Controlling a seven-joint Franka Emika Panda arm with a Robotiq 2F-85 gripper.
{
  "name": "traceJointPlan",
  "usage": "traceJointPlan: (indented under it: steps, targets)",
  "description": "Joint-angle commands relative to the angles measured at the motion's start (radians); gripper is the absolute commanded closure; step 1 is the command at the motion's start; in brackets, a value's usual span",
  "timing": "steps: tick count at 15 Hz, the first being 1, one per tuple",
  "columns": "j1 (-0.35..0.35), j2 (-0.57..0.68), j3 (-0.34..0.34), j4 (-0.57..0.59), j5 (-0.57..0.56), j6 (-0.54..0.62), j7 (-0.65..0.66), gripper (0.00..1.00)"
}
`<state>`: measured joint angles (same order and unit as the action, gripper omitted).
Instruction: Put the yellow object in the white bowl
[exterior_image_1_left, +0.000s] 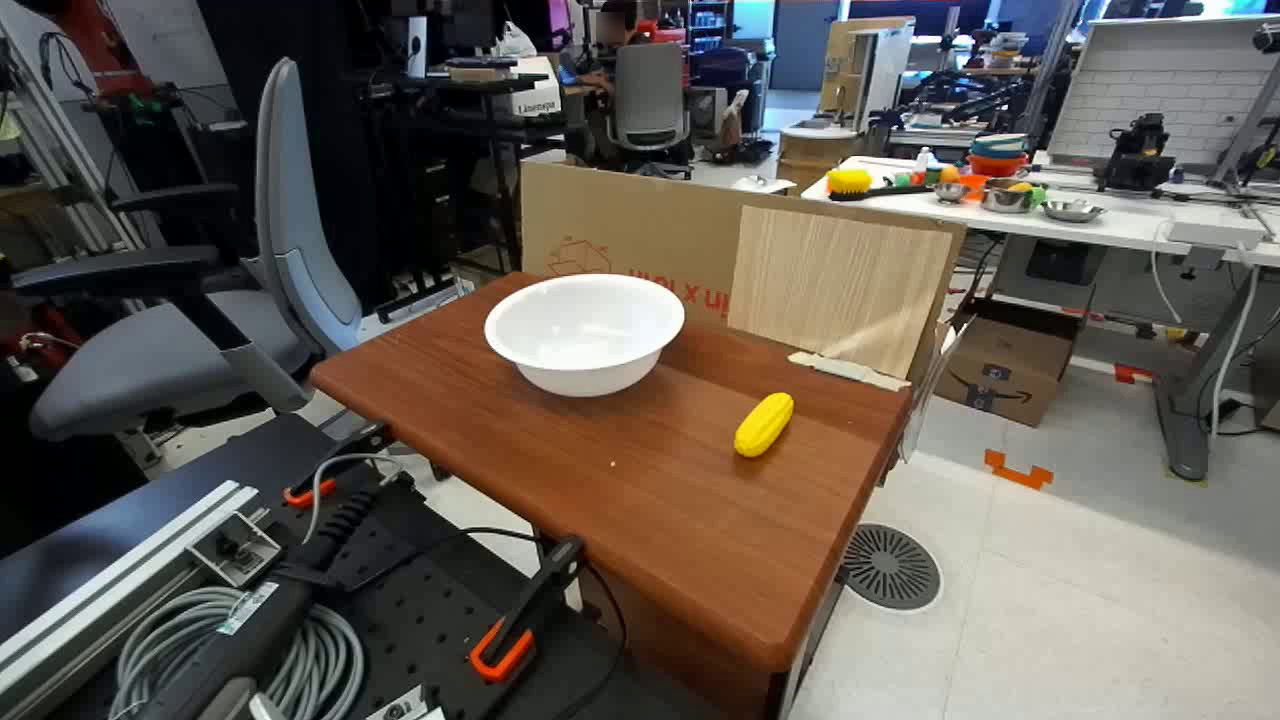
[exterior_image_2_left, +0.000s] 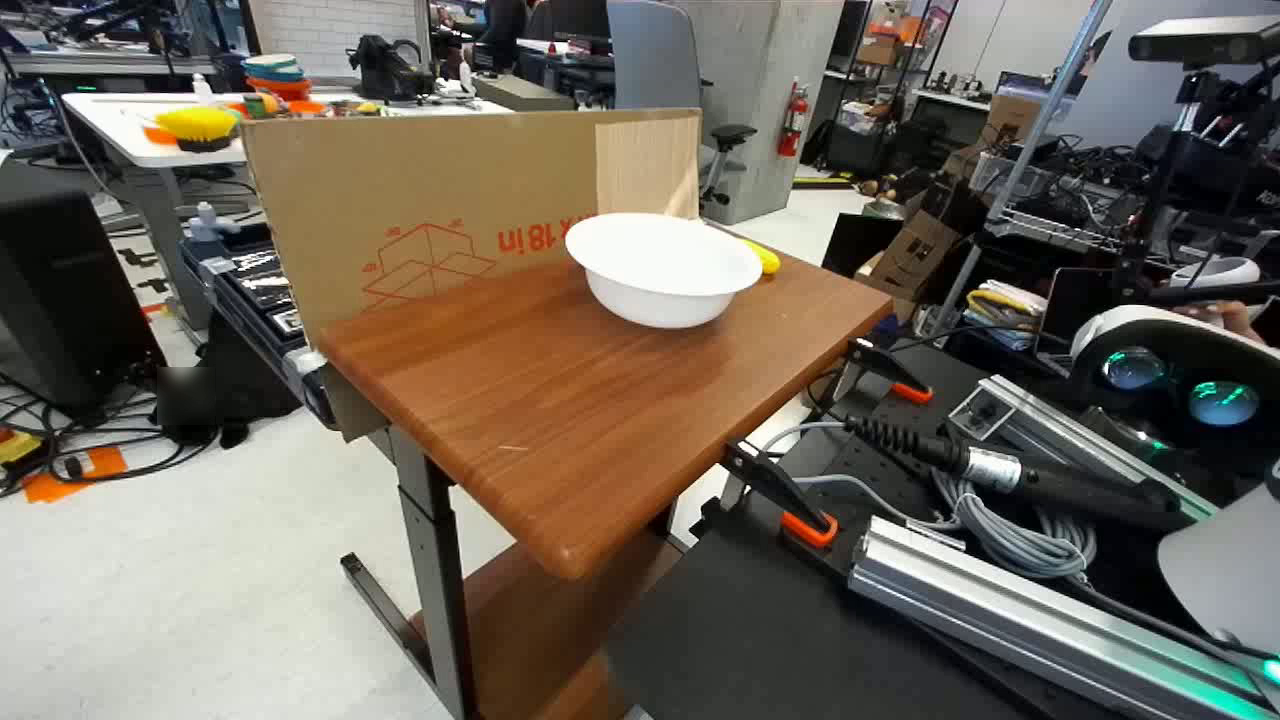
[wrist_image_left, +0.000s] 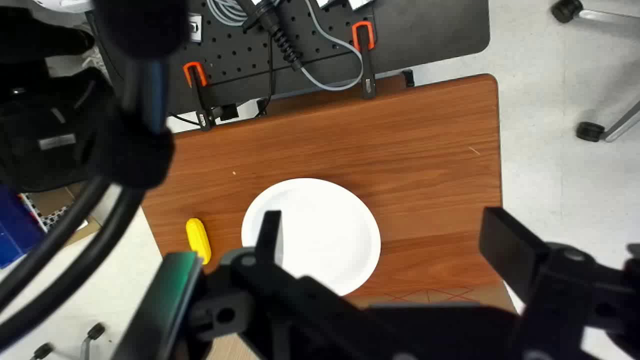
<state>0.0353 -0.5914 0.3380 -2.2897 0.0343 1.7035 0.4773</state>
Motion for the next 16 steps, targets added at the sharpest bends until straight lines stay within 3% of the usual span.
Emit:
traceJointPlan:
  steps: [1, 10, 16]
  targets:
    - [0.020, 0.005, -0.015, 0.003, -0.010, -0.002, 0.009, 0.00]
    - [0.020, 0.005, -0.015, 0.004, -0.010, -0.002, 0.009, 0.00]
    - [-0.023, 0.035, -0.096, 0.034, -0.051, -0.004, -0.038, 0.00]
